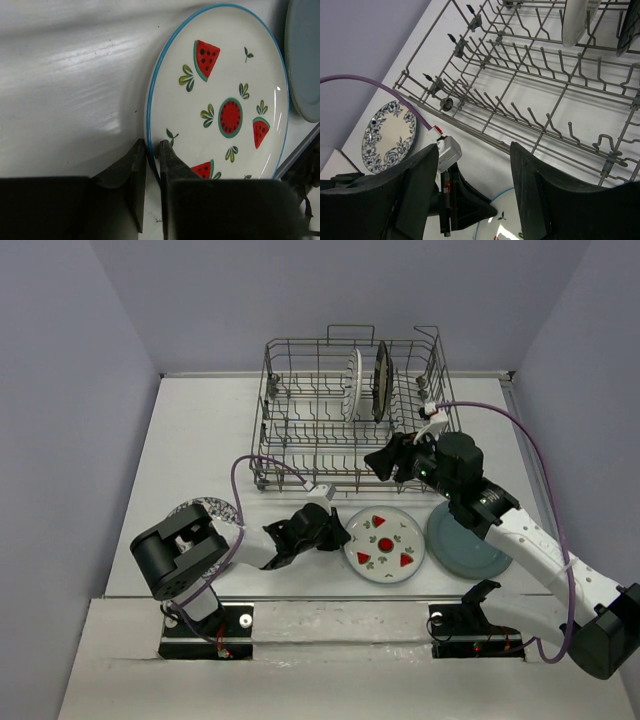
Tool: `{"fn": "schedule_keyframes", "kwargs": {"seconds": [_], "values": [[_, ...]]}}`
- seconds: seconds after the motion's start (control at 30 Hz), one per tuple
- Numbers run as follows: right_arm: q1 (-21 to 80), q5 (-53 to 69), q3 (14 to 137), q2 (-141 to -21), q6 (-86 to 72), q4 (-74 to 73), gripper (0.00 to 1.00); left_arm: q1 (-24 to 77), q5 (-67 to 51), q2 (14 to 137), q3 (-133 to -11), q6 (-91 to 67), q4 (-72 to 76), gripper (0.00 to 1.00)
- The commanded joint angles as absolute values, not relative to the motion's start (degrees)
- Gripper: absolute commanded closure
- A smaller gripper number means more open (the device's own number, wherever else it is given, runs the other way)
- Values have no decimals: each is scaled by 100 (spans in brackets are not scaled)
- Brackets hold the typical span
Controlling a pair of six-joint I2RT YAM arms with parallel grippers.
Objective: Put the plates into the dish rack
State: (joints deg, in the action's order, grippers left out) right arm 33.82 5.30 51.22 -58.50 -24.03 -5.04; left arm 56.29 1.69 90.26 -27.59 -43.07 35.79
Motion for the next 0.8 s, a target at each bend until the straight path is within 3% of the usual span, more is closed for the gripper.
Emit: {"fn": "schedule_keyframes", "kwargs": {"seconds": [0.0,0.23,0.5,0.77], "values": [[3410,694,5019,-5713,-2496,-149,35,5704,571,9237,-2839,-4096,3498,93],[3410,1369,4799,-5467,-2417,-237,28,5704,835,8176,-2339,-4069,3305,94],[3410,2250,4202,-5423,-2645,131,19,5599,484,5978,-2057,-4008,2497,94],[3410,2346,3710,-5132,-2330,88,13,4801,-261,4160,-2188,-3850,1487,94]]}}
